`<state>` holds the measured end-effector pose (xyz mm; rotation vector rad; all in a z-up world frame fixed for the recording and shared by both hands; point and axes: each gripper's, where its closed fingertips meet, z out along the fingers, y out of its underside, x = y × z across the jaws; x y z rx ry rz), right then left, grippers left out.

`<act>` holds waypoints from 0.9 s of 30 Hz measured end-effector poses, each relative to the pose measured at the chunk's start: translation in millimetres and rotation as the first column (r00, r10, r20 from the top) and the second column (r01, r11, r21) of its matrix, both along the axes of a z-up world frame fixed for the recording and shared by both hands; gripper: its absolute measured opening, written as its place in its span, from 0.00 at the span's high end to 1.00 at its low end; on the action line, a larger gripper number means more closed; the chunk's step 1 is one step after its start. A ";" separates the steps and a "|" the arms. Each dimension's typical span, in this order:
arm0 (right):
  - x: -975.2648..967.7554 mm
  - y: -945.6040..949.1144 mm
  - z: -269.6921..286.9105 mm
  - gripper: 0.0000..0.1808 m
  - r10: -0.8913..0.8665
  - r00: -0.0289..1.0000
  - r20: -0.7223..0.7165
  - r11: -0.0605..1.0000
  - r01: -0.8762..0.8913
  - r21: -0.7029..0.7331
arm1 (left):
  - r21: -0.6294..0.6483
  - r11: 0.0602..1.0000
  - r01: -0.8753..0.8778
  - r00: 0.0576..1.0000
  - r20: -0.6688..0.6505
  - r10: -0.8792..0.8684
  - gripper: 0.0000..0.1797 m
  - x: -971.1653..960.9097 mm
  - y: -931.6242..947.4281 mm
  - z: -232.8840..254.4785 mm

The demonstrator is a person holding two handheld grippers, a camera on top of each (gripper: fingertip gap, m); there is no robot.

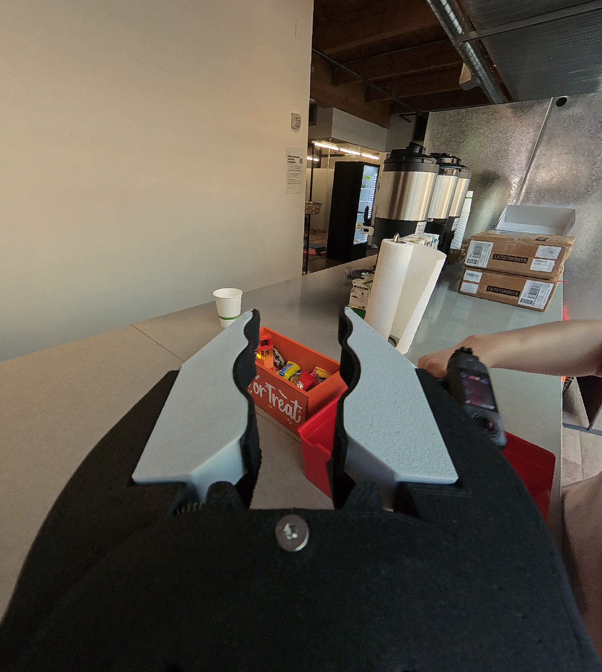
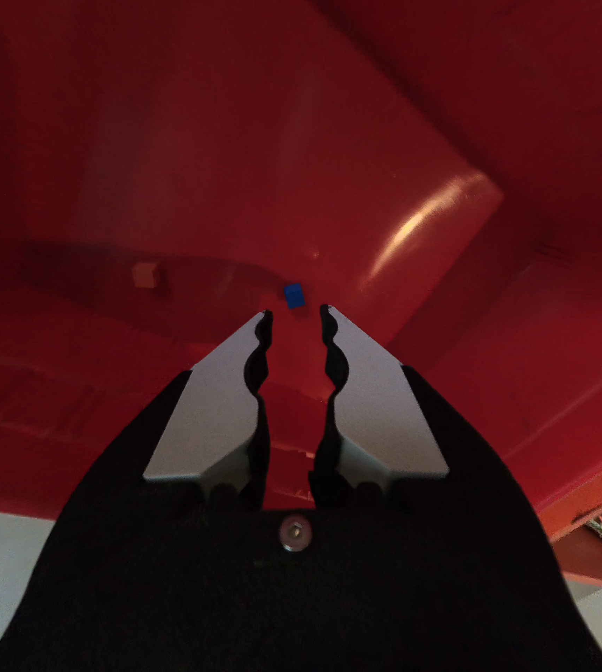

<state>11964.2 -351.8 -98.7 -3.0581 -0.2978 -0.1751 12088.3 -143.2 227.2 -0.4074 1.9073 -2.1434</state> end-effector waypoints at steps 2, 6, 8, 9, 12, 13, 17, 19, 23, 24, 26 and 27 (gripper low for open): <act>0.1 1.2 -7.4 0.88 0.016 1.000 -0.020 1.000 -0.016 -0.001 | -0.003 1.000 0.001 1.000 0.010 -0.001 0.77 -3.7 1.9 1.7; 0.3 2.7 -14.1 0.94 0.032 0.999 -0.043 0.999 -0.031 0.014 | -0.005 1.000 -0.001 1.000 0.014 0.001 0.77 -6.6 4.7 2.2; 1.5 0.8 -13.9 0.95 0.026 0.999 -0.046 1.000 -0.025 0.012 | -0.005 1.000 -0.002 1.000 0.014 0.002 0.77 -6.4 5.3 2.1; 1.3 0.5 -12.2 0.95 0.018 0.998 -0.052 1.000 -0.017 0.021 | -0.006 1.000 -0.001 1.000 0.014 0.001 0.77 -6.3 4.9 2.3; 2.2 3.5 -1.6 0.95 -0.043 0.997 -0.071 0.994 0.050 0.099 | -0.002 1.000 0.019 1.000 0.010 -0.019 0.77 -6.8 -1.9 1.9; 4.0 4.1 1.1 0.95 -0.055 0.996 -0.064 0.991 0.062 0.120 | 0.012 1.000 0.029 1.000 0.003 -0.029 0.77 -7.6 -6.9 0.1; 7.5 -1.1 3.6 0.81 -0.122 0.991 -0.049 0.986 0.127 0.109 | 0.133 0.990 0.057 0.998 -0.019 -0.055 0.76 -16.9 -33.9 -14.2; 5.4 -2.2 20.7 0.81 -0.147 0.989 -0.010 0.968 0.146 0.203 | 0.183 0.981 0.070 0.998 -0.022 -0.067 0.76 -29.1 -50.9 -18.9; 0.2 -22.1 95.9 0.82 -0.338 0.939 0.062 0.776 0.241 0.583 | 0.393 0.909 0.134 0.986 -0.143 -0.084 0.80 -65.8 -99.8 -66.2; -4.2 -32.8 116.0 0.82 -0.376 0.924 0.066 0.696 0.234 0.679 | 0.468 0.873 0.137 0.981 -0.189 -0.052 0.81 -71.8 -113.1 -88.4; -12.1 -63.2 141.9 0.85 -0.431 0.899 0.076 0.561 0.201 0.803 | 0.604 0.776 0.180 0.960 -0.279 -0.005 0.85 -89.6 -143.8 -139.3; -12.8 -82.1 144.7 0.86 -0.462 0.883 0.078 0.523 0.200 0.829 | 0.681 0.700 0.214 0.955 -0.295 -0.005 0.86 -101.2 -157.3 -167.2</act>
